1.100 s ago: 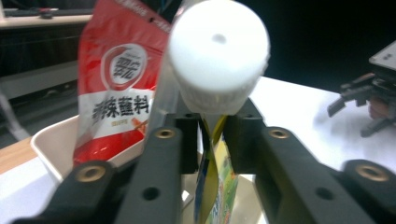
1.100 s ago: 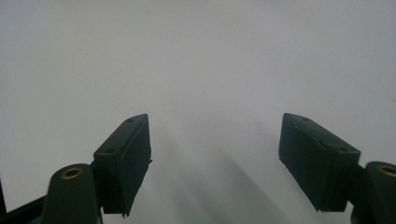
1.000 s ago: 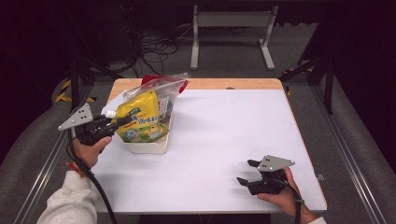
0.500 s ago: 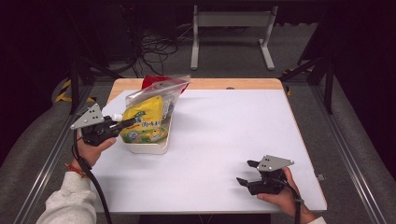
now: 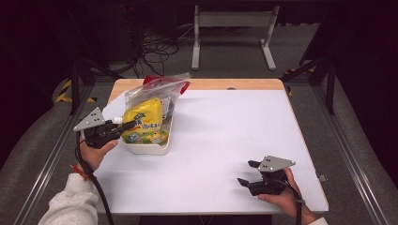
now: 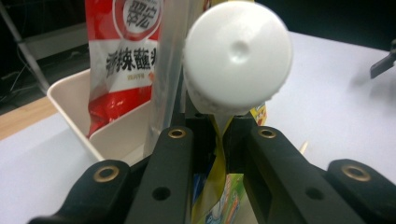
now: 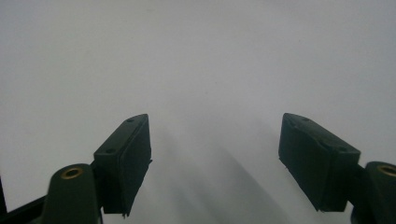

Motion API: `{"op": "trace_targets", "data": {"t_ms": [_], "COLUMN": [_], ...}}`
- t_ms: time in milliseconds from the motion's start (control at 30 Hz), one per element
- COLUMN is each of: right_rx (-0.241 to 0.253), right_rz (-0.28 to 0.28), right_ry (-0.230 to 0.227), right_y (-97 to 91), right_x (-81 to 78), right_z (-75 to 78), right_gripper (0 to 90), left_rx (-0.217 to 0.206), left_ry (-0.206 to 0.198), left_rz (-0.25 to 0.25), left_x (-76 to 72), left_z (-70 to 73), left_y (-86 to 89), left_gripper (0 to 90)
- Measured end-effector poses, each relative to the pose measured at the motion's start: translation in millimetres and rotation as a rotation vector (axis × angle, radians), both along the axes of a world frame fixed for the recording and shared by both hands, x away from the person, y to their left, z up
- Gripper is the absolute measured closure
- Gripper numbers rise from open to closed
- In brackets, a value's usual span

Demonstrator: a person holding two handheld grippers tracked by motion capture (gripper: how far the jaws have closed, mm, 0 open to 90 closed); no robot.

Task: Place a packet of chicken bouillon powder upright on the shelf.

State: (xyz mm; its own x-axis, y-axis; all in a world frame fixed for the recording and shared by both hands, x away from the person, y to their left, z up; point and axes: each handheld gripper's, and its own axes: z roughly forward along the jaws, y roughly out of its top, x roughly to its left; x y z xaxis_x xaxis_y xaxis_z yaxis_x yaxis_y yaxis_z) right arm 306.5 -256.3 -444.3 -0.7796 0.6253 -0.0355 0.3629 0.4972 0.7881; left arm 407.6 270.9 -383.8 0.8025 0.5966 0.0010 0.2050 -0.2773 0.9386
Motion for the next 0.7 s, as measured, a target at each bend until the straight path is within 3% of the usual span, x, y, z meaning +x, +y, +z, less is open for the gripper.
{"op": "trace_targets", "data": {"t_ms": [333, 400, 533, 700], "right_rx": [-0.002, -0.001, -0.002, -0.002], "right_rz": [0.003, 0.003, 0.005, 0.002], "right_ry": [-0.008, -0.011, -0.015, -0.018], "right_y": [0.3, 0.4, 0.7, 0.4], "right_x": [0.3, 0.1, -0.3, 0.6], "right_z": [1.4, 2.1, 3.0, 3.2], "right_gripper": [25.3, 25.3, 25.2, 25.2], "left_rx": [0.002, -0.032, -0.018, -0.041], "left_ry": [0.008, 0.023, 0.017, 0.017], "left_rz": [0.021, 0.016, 0.021, 0.042], "left_x": [-1.1, -0.4, -1.5, -2.5], "left_z": [-15.6, -18.2, -18.9, -21.7], "left_y": [-2.1, -0.1, -1.1, -1.5], "left_gripper": [87.6, 87.8, 87.9, 87.7]}}
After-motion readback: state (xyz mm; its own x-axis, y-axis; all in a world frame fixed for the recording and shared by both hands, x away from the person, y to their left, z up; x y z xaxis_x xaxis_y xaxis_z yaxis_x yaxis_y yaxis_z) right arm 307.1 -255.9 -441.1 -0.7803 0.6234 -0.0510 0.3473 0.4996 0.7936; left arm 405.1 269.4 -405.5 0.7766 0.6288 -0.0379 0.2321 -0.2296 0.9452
